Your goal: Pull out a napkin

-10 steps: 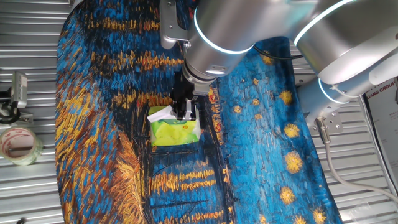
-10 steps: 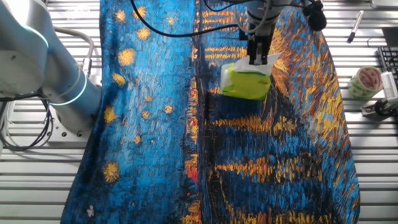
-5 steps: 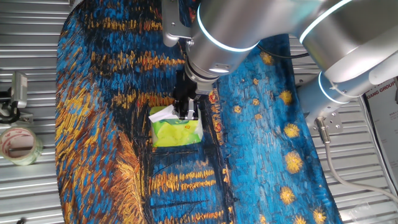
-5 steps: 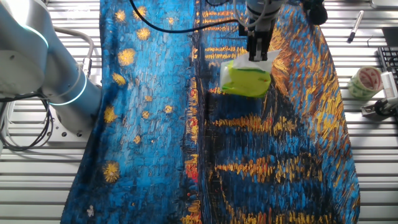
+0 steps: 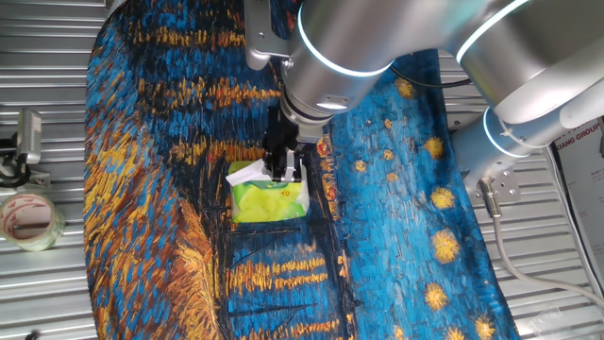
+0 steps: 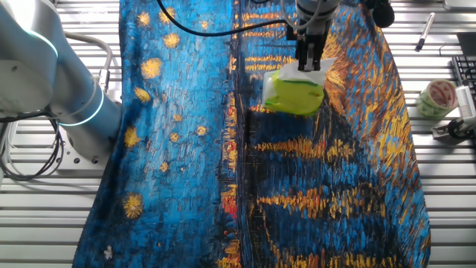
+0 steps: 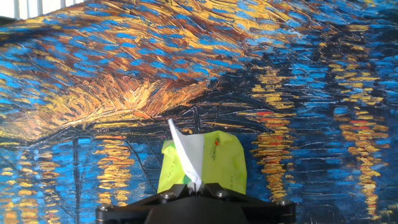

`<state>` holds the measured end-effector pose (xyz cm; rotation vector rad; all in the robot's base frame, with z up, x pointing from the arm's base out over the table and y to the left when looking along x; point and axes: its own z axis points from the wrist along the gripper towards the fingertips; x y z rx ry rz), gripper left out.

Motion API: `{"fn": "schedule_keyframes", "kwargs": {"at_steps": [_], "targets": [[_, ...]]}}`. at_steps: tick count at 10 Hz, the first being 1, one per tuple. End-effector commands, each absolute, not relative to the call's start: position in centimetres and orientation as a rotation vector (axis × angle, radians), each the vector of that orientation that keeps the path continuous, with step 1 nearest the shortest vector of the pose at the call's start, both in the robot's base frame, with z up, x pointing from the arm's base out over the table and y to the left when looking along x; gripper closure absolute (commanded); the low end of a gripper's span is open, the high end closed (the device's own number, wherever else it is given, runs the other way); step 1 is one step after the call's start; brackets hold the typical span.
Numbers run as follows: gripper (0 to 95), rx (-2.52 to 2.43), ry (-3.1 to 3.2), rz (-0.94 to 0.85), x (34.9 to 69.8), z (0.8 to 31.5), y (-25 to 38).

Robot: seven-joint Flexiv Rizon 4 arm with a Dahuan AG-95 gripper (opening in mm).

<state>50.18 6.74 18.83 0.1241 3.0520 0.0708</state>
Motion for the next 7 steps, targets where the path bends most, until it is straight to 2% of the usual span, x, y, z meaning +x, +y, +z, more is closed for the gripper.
{"fn": "schedule_keyframes", "kwargs": {"at_steps": [1,7], "targets": [[95.0,0.132,3.051,0.07,50.19,18.86,6.76],[95.0,0.138,3.053,0.084,50.04,18.91,6.38]]}}
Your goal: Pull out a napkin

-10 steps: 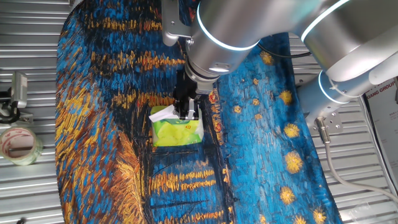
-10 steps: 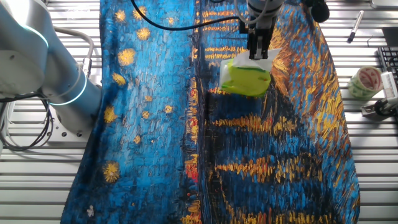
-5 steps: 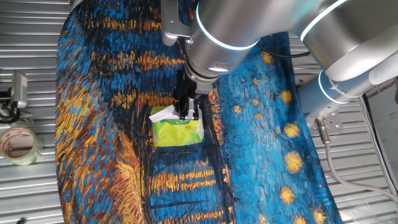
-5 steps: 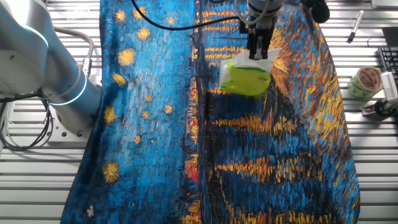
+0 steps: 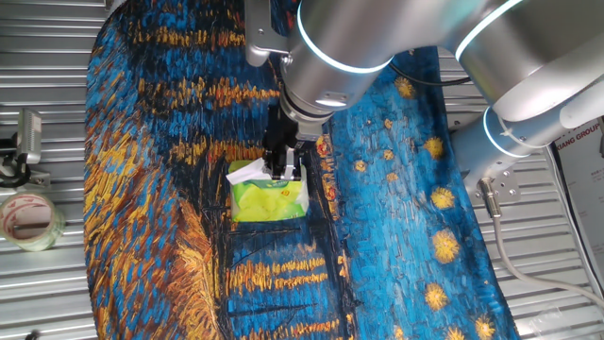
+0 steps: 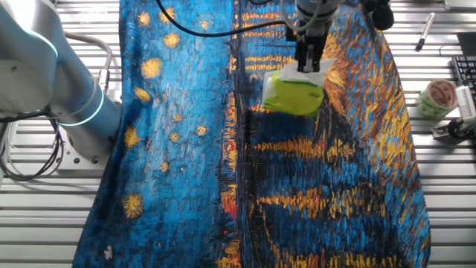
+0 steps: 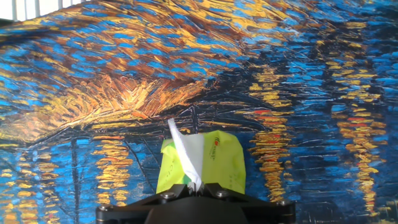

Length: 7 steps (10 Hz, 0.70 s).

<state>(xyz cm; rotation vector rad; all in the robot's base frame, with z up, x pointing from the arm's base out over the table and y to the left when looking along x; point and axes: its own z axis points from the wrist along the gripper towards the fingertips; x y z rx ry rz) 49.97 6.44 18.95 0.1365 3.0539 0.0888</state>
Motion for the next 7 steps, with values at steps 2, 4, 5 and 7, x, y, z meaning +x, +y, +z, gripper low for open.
{"fn": "schedule_keyframes", "kwargs": {"at_steps": [2,4,5,7], "targets": [[95.0,0.131,3.05,0.085,50.09,18.7,6.29],[95.0,0.124,3.046,0.085,50.11,18.42,6.11],[95.0,0.115,3.046,0.084,50.08,18.4,5.96],[95.0,0.106,3.046,0.085,49.96,18.48,5.71]]}}
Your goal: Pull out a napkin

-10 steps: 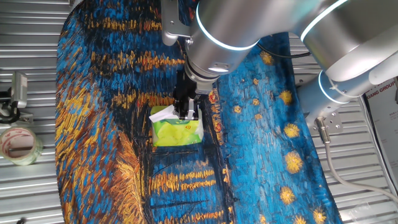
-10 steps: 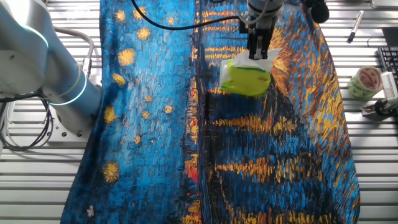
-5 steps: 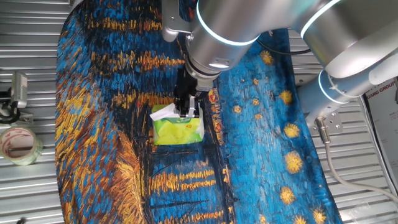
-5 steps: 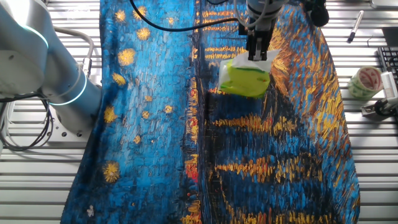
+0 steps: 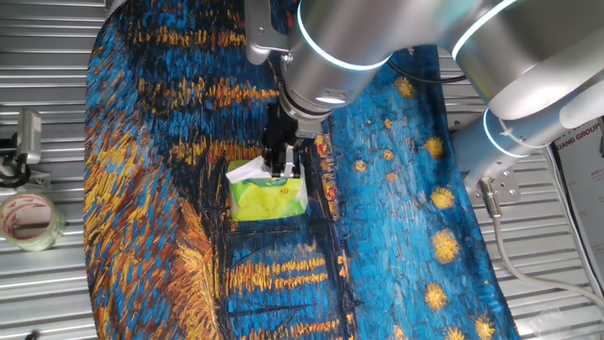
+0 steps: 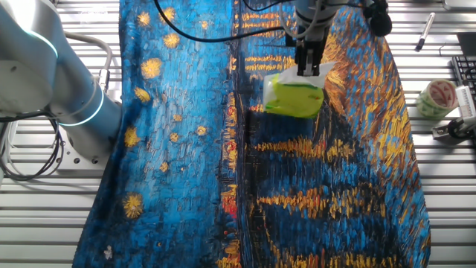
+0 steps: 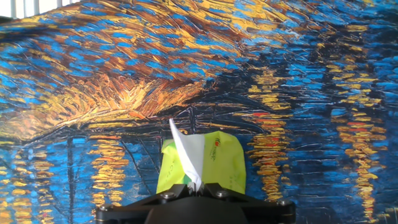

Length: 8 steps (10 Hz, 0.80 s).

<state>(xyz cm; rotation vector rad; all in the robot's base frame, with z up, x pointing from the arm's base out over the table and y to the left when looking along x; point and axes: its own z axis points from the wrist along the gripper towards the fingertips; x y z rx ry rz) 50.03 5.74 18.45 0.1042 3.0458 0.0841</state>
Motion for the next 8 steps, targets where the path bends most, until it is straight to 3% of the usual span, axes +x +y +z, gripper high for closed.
{"fn": "schedule_keyframes", "kwargs": {"at_steps": [1,8], "targets": [[95.0,0.108,3.046,0.086,49.96,18.48,5.7],[95.0,0.092,3.045,0.094,49.8,18.59,5.17]]}}
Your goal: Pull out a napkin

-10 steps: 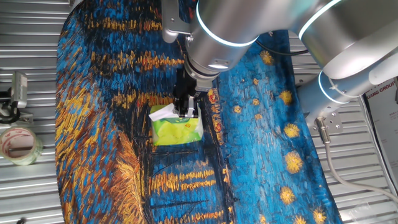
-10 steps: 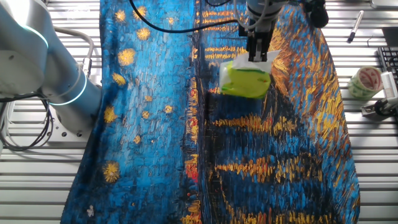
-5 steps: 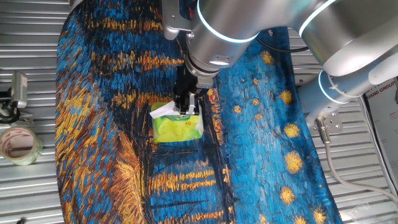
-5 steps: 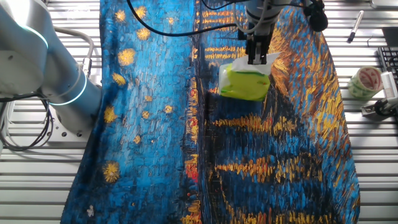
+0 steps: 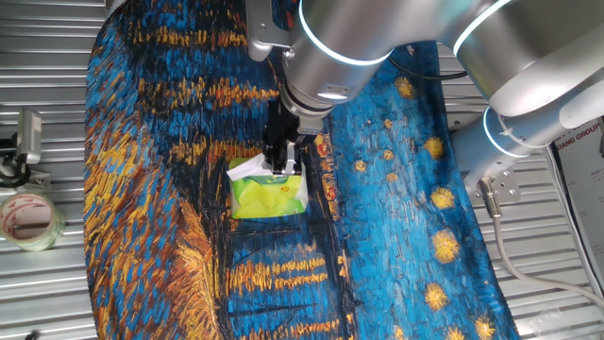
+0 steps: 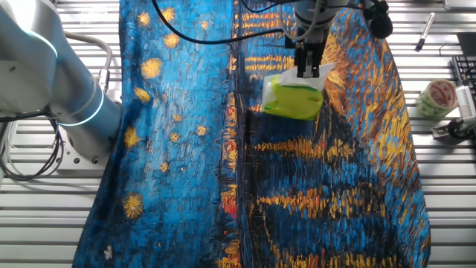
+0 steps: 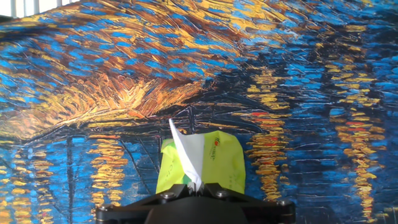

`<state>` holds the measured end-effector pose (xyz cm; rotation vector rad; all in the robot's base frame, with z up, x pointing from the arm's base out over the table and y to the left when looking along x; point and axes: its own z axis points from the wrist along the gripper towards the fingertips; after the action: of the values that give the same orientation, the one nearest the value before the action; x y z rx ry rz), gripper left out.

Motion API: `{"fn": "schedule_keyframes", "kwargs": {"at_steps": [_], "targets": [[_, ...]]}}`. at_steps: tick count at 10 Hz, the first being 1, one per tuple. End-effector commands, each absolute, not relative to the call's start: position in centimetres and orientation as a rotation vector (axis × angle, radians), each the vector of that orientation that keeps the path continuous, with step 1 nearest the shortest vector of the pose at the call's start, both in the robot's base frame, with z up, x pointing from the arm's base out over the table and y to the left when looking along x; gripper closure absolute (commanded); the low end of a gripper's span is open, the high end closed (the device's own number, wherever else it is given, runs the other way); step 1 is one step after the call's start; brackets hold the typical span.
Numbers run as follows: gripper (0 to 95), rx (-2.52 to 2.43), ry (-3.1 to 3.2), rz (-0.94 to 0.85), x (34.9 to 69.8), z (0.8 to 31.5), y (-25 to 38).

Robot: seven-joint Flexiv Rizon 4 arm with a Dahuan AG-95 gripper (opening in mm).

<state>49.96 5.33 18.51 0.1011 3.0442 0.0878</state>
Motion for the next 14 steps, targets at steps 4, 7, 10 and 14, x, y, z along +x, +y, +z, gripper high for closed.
{"fn": "schedule_keyframes", "kwargs": {"at_steps": [4,7,10,14], "targets": [[95.0,0.05,3.047,0.103,49.8,18.5,3.7],[95.0,0.019,3.049,0.114,50.1,18.6,2.3],[95.0,0.008,3.044,0.118,50.0,18.5,1.0],[95.0,-0.018,3.037,0.135,50.0,18.4,-1.1]]}}
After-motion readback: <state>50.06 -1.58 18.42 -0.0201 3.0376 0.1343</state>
